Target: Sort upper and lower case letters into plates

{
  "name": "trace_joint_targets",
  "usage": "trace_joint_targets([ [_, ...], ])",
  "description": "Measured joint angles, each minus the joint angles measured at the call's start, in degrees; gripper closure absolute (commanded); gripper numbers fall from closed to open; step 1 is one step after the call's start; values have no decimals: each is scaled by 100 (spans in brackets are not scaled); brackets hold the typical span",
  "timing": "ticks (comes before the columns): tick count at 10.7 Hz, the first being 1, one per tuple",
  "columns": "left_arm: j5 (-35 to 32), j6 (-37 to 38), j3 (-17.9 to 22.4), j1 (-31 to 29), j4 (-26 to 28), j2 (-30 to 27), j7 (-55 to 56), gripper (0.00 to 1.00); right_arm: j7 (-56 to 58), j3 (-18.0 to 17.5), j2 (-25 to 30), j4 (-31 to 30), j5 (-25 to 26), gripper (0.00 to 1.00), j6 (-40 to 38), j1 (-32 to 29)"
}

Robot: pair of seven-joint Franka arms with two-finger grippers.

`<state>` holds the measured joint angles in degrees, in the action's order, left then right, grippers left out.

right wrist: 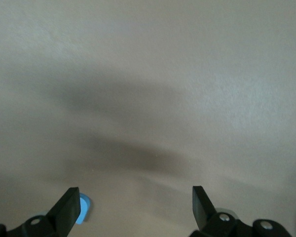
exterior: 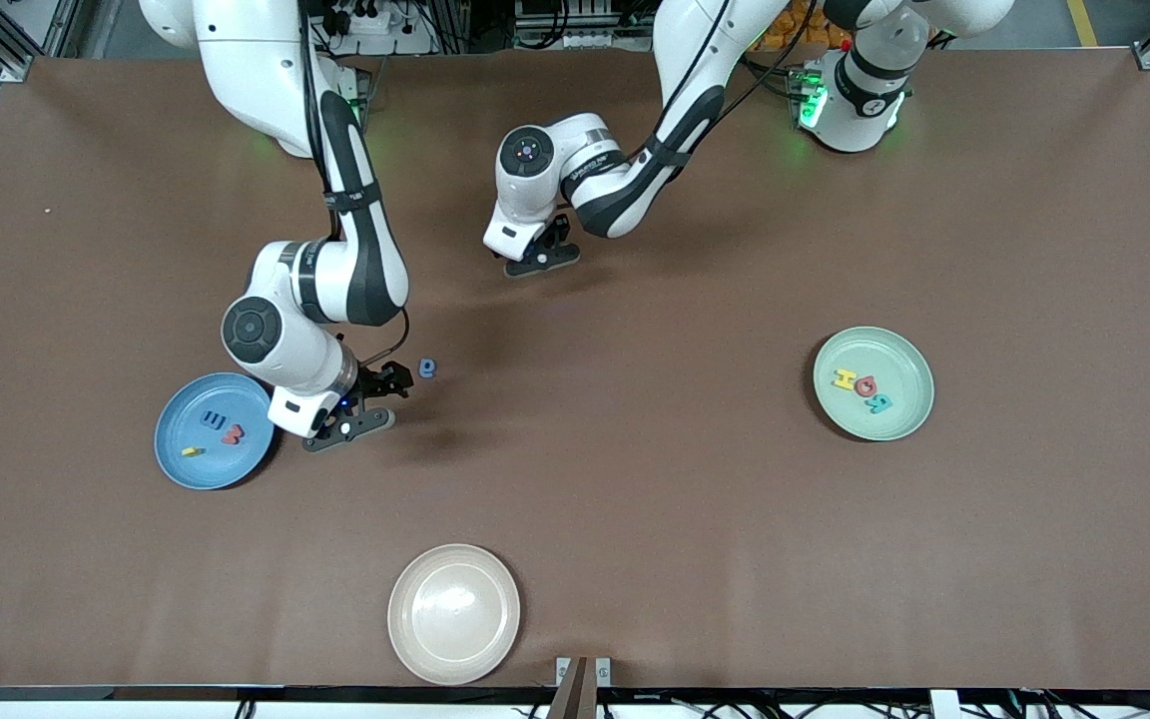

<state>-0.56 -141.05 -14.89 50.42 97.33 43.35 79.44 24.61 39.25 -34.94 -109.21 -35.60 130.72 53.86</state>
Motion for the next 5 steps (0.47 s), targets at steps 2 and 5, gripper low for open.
trace_joint_targets([
  [2,-1,1,2,-6,-2,-4,16,100,-269,-68,3,-39,-1,0,0,-6],
  [5,-9,0,29,-171,-15,-58,48,100,-810,-992,101,-36,323,0,94,-739],
])
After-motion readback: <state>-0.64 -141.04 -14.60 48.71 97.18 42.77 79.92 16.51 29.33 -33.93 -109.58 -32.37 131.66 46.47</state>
